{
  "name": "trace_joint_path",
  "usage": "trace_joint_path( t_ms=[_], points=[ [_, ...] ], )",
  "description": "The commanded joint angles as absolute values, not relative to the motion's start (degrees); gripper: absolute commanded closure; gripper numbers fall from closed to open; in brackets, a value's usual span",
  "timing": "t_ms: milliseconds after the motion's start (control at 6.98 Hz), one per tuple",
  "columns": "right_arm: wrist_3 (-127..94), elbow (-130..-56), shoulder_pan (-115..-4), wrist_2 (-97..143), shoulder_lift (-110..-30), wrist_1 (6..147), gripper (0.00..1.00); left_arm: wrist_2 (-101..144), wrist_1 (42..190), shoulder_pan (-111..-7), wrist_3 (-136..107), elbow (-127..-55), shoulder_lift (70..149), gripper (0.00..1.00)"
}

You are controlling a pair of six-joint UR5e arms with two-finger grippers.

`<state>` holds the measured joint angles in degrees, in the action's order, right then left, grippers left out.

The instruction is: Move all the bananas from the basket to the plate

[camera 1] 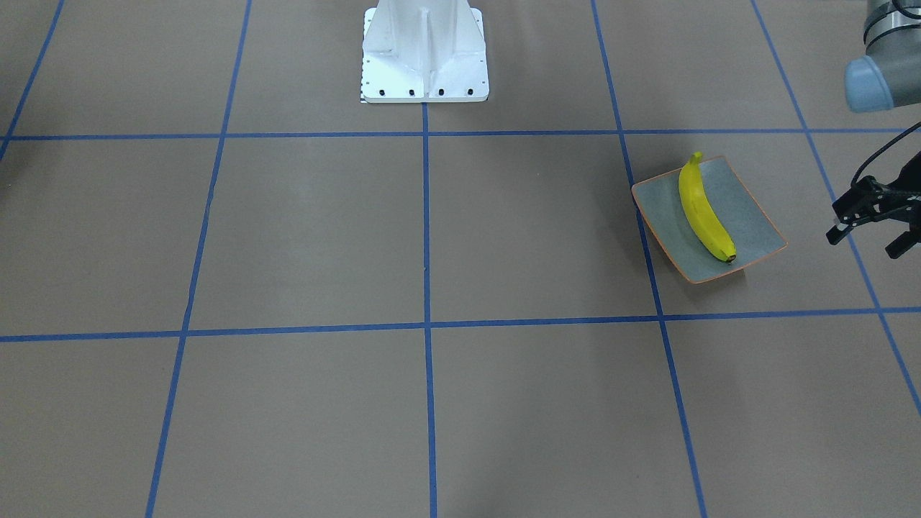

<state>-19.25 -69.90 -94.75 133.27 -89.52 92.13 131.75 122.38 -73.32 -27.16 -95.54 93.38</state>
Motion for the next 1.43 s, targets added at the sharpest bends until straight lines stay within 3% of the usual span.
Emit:
trace_joint_path(
  t_ms=[0,430,1003,1290],
  points=[
    [-19.1,-70.2,-94.7,133.7,-90.2,92.1,0.36,131.7,122.4,-73.3,-27.2,-95.5,93.3,0.0],
    [-19.0,-71.4,-94.7,133.9,-90.5,92.2,1.0,131.7,122.3,-72.9,-27.3,-95.4,93.1,0.0],
    [-19.0,-78.0,-98.9,132.5,-91.0,92.5,1.0,131.8,122.3,-71.7,-29.0,-95.4,93.4,0.0],
    [-19.8,-88.1,-97.3,132.6,-90.1,92.7,1.0,132.3,122.3,-67.5,-37.6,-95.3,95.8,0.0]
  ],
)
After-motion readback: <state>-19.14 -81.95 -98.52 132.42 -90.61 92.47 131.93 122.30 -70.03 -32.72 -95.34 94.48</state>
